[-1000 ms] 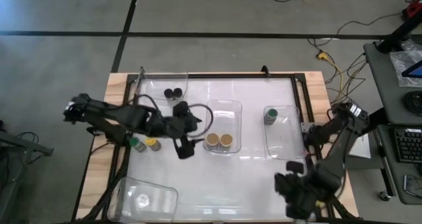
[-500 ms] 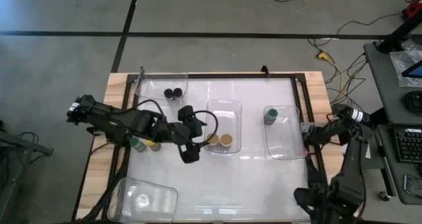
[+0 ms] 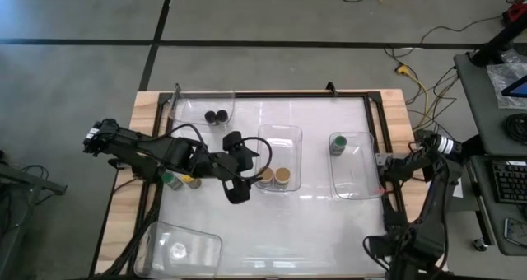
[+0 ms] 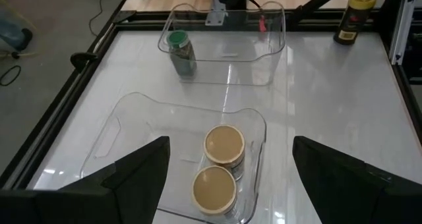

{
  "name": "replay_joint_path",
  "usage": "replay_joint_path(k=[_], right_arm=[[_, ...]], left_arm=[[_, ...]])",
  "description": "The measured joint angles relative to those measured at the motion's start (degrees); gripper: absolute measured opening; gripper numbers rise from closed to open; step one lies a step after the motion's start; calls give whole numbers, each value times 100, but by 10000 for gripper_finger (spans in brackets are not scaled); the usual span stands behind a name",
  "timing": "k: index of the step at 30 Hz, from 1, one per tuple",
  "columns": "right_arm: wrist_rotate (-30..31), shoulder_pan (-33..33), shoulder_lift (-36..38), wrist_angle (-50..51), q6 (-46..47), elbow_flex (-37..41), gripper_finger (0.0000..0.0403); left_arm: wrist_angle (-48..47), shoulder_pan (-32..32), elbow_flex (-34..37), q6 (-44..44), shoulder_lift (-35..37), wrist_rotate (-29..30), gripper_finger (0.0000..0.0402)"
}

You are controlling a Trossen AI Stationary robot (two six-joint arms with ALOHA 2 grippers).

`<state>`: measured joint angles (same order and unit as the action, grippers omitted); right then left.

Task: Sort spices by type
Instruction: Put the bottom yellow seasoning bottle into the bottom left transparent bin

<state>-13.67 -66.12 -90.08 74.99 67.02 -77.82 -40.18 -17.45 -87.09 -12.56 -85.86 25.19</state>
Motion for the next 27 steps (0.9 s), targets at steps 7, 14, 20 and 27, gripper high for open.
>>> replay_joint_path(k=[7,14,20,27], right_arm=[[-120,-1,2,-74,-195,334,344],[-241,-3,7,-302,-319,397,330],[-338,-3,4,-648,-264,722,310],[-568,-1,3,-698,-418,851,281]], left_arm=[[-17,-4,0,-55,0,-6,304],[-50,-9,0,-48,0,-15,304],[-107,-9,0,-17,0,-17,304],[-289,-9,0,-17,0,-21,304]])
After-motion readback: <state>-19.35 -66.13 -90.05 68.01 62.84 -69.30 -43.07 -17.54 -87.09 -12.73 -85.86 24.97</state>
